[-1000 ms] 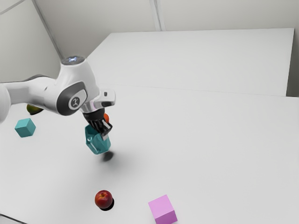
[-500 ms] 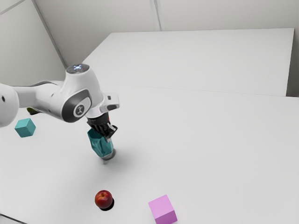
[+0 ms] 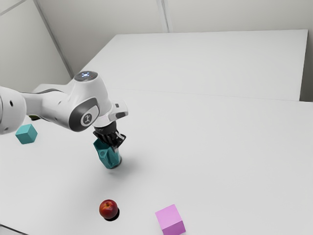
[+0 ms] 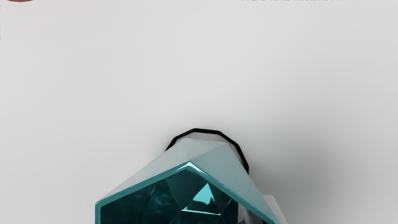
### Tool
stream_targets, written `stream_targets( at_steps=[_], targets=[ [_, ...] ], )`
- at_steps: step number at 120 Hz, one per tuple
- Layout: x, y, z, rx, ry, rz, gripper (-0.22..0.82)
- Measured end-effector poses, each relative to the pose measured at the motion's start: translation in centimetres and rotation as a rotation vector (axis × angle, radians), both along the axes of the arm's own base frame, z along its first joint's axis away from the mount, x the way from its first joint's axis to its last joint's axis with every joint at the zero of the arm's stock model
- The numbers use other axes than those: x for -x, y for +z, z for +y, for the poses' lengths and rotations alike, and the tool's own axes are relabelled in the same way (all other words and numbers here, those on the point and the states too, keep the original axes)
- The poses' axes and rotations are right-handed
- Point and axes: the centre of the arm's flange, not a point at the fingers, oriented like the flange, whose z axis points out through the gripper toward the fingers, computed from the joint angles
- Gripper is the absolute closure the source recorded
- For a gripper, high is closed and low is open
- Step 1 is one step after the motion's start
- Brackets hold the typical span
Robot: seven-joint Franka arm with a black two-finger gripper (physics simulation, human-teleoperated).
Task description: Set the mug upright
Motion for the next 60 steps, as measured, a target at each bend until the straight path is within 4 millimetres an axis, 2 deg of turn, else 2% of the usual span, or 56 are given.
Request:
stream_targets(
  at_steps=[24,39,60],
  targets=[
    [0.0,0.4,-0.1,0.006,0.015,-0.010,0.49],
    [0.1,1.4,-0.1,0.010,0.021,-0.031,0.29],
    [0.3,3.5,-0.4,0.015,0.019,-0.067,0.14]
  ],
)
